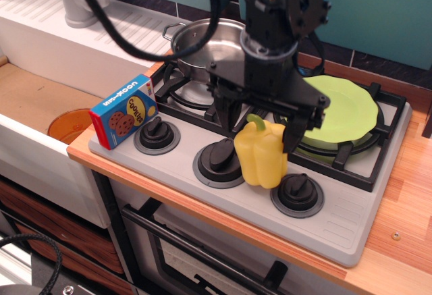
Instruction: Put yellowpepper on plate and cookiebox in pot or pan on stove
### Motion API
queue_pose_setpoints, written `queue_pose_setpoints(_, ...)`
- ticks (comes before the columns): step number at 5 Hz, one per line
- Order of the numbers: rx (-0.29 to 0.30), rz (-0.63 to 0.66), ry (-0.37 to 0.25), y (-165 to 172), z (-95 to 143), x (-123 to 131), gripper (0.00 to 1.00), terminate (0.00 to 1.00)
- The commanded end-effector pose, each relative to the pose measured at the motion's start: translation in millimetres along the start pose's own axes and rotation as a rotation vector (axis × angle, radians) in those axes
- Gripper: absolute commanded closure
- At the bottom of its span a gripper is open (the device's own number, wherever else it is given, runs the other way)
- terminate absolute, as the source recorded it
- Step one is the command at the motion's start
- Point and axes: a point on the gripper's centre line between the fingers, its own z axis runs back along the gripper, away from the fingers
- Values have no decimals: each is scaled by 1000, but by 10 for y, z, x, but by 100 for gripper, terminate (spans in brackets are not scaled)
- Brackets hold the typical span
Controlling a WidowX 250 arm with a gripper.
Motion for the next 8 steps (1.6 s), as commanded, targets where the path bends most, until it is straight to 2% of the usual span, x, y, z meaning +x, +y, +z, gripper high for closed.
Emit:
queue_pose_setpoints(1,-17,15,-40,-13,-54,37,0,0)
queue_pose_setpoints(3,-28,34,-54,-70,-183,8,0,0)
queue_pose_setpoints(4,-25,39,-32,-94,-169,2,100,0)
queue_pose_setpoints(7,28,39,51,-123,382,111,100,0)
queue_pose_setpoints(8,29,30,46,-116,543,209,100,0)
